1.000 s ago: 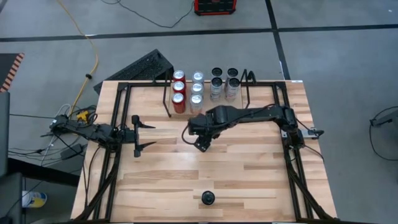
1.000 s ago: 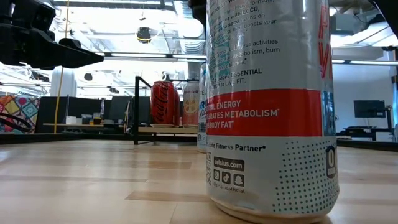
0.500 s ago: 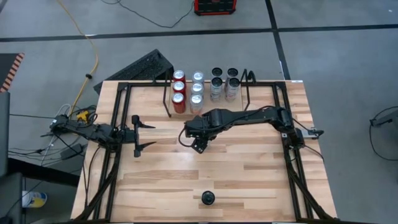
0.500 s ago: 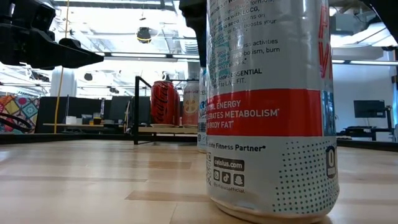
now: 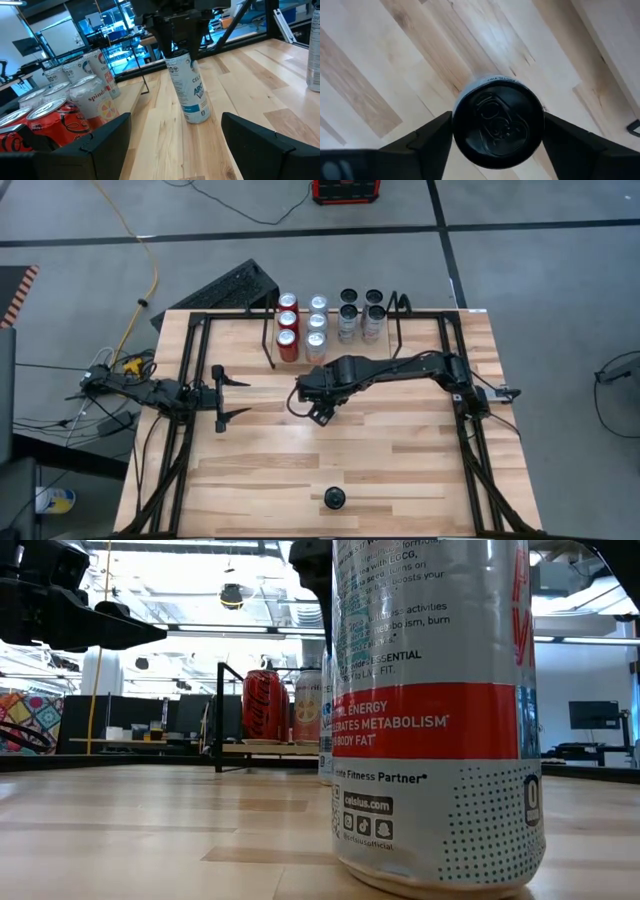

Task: Place canned beverage on shelf
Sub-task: Put the white blue soda can on the shelf and align with other white blue soda cans

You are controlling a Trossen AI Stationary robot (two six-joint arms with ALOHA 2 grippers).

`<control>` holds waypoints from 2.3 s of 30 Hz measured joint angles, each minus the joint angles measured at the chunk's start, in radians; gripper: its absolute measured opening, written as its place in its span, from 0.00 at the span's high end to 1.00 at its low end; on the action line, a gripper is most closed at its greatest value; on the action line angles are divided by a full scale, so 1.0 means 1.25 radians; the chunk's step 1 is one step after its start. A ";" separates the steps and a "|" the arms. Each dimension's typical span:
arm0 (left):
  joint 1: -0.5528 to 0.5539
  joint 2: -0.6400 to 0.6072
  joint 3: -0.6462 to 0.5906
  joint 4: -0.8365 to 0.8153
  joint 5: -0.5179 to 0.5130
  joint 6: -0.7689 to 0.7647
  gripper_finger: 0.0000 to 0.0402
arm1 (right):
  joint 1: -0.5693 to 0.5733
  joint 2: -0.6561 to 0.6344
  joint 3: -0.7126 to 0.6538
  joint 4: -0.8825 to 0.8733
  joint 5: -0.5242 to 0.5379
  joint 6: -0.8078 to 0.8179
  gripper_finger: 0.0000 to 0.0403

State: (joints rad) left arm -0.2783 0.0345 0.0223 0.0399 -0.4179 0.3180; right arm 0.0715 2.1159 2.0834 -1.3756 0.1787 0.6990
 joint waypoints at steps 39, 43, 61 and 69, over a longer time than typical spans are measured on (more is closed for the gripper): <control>0.000 0.000 0.000 0.000 0.000 0.000 0.26 | -0.301 -0.114 0.000 -0.001 -0.018 -0.588 0.31; 0.000 0.000 0.000 0.000 0.000 0.000 0.26 | -0.323 -0.114 0.000 -0.010 -0.023 -0.607 0.31; 0.000 0.000 0.000 0.000 0.000 0.000 0.26 | -0.359 -0.105 0.000 0.000 -0.058 -0.630 0.31; 0.000 0.000 0.000 0.000 0.000 0.000 0.26 | -0.359 -0.106 0.000 0.007 -0.061 -0.629 0.31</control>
State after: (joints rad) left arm -0.2780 0.0345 0.0223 0.0399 -0.4179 0.3180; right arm -0.3773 1.9839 2.0830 -1.3674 0.1028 -0.0875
